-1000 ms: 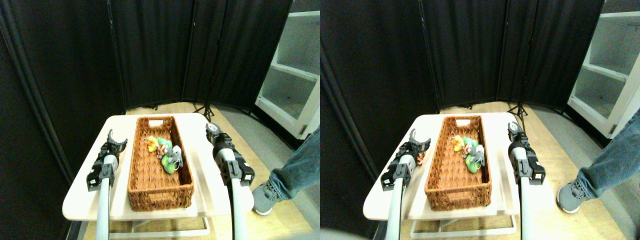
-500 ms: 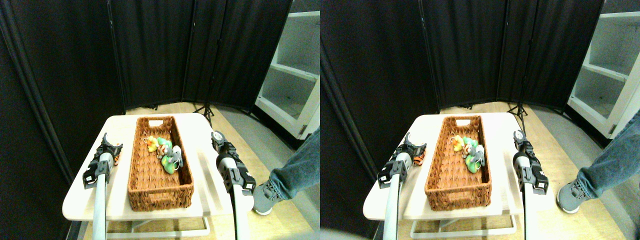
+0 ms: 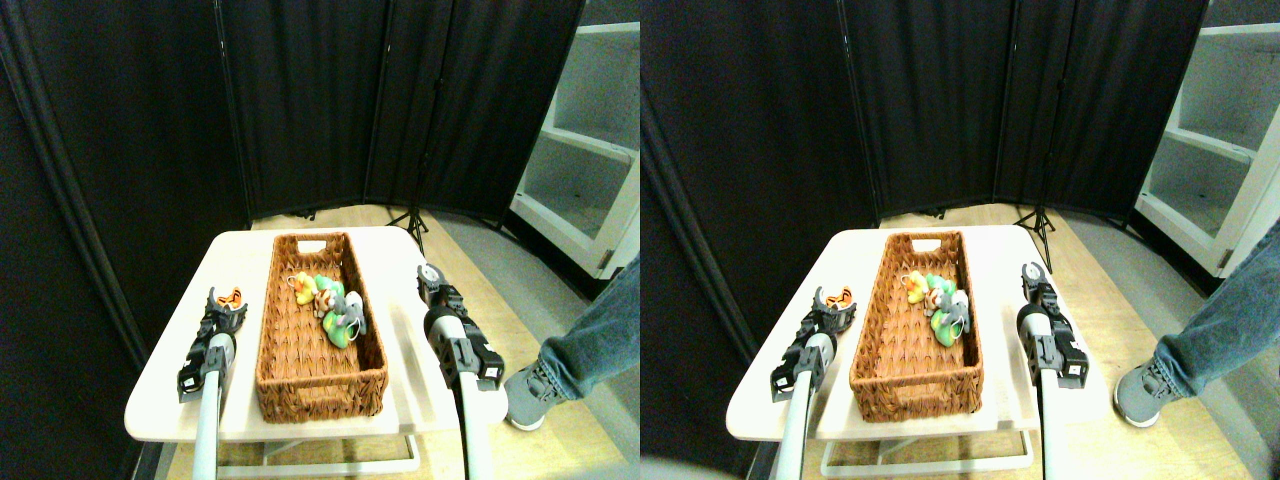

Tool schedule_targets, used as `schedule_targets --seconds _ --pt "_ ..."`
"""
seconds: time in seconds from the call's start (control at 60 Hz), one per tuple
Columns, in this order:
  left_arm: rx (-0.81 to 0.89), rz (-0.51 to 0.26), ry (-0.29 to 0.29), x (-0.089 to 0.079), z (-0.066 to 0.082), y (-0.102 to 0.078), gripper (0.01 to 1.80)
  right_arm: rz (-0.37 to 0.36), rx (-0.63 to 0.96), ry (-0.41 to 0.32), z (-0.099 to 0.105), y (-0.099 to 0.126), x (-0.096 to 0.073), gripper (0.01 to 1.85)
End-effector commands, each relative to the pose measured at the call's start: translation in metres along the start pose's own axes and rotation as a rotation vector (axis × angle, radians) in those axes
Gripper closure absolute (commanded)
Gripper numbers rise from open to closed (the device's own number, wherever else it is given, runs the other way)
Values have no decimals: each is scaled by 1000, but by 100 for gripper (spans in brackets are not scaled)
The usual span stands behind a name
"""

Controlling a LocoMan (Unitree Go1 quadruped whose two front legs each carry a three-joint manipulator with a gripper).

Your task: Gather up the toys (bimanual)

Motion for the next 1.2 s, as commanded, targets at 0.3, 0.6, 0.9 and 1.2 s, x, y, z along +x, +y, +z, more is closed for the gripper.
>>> schedule_targets --seconds 0.3,0.6,0.9,1.2 --pt "161 -99 -41 6 -2 -3 180 79 -31 -12 -5 12 -6 185" --pt "189 -161 -21 -7 -2 -37 180 62 -34 -19 -5 12 -4 185" --pt "303 -288 40 -26 4 -92 180 70 -56 -8 -2 8 -3 185" --pt "163 -350 124 -44 -12 -145 180 66 18 -18 1 8 -6 185"
